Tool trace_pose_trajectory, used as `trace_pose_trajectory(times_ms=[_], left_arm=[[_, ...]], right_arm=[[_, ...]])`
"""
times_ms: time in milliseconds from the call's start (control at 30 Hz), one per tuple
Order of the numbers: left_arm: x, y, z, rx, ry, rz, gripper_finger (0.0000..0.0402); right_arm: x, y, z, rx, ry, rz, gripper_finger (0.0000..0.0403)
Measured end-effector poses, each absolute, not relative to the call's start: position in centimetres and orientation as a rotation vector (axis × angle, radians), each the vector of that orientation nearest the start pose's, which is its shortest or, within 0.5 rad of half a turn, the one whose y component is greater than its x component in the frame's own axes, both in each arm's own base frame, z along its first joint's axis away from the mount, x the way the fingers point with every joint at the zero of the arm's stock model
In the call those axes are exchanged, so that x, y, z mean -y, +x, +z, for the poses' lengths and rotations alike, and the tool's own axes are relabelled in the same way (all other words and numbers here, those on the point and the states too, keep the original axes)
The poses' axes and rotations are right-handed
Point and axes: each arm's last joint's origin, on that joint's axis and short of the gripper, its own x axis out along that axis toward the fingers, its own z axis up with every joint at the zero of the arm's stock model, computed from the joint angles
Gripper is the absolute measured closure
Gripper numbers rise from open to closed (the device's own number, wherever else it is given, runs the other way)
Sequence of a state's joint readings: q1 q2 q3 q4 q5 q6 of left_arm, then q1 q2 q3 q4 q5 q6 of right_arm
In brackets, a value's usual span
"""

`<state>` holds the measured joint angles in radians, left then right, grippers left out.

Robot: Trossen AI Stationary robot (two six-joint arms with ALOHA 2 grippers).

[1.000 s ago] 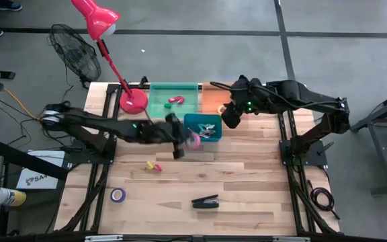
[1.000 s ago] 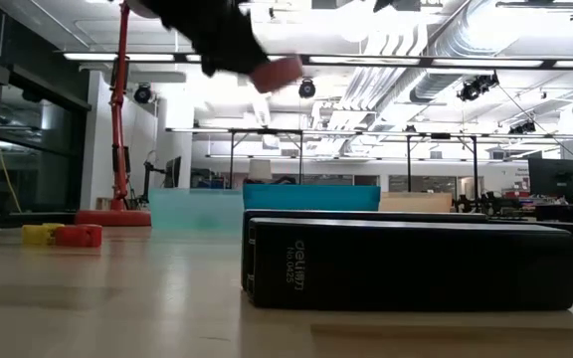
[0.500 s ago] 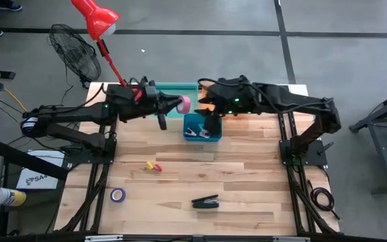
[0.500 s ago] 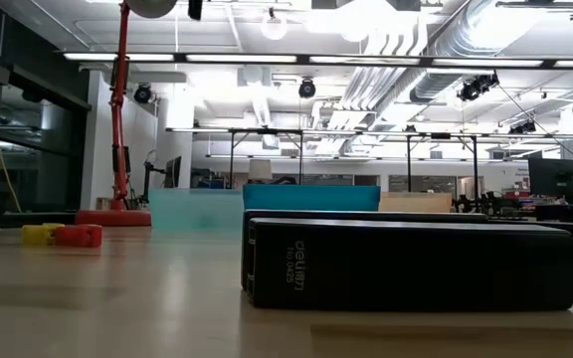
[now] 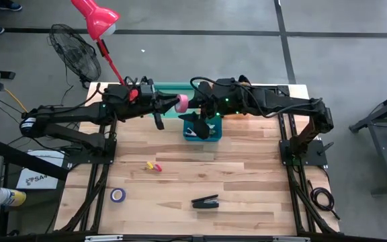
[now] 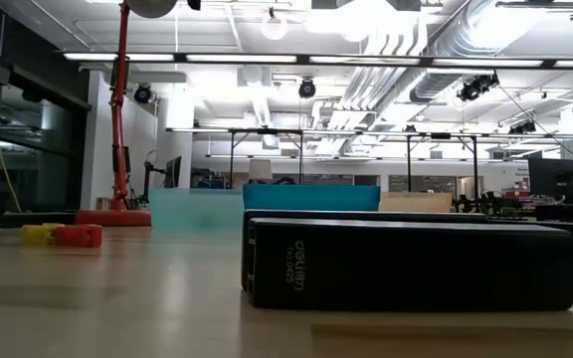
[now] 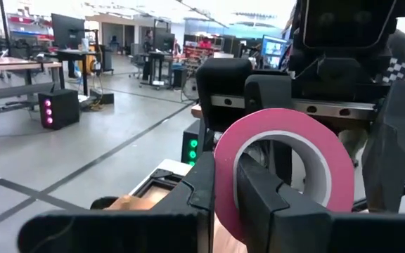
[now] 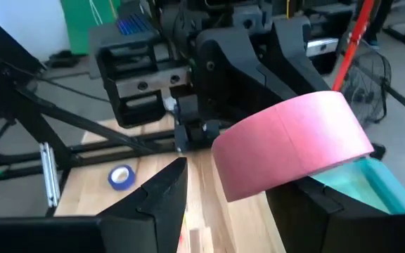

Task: Pick and place Stapler, Stapler remover, tape
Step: Put the pink tape into the orange bin

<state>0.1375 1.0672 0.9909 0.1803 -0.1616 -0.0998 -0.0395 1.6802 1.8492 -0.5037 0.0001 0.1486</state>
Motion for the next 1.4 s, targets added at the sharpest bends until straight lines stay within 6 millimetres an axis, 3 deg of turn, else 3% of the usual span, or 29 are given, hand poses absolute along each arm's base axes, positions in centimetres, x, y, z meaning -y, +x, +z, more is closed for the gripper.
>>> trace_pose_trajectory(times_ms=[333,733,1067,1400], left_arm=[[-3.58,23.51,38.54,0.112,-0.099,0.244,0.0373],[-3.51,23.54,38.50,0.104,-0.098,0.217,0.0373],[-3.45,23.60,38.39,0.096,-0.094,0.197,0.0372],[-3.50,23.71,38.04,0.068,-0.074,0.211,0.0267]], right_arm=[[1.42,37.22,43.72,-0.302,0.161,-0.056,0.0236],[1.43,37.31,44.02,-0.269,0.160,-0.059,0.0282],[1.38,37.27,43.92,-0.281,0.161,-0.048,0.0368],[1.48,37.04,43.55,-0.325,0.188,-0.095,0.0369]])
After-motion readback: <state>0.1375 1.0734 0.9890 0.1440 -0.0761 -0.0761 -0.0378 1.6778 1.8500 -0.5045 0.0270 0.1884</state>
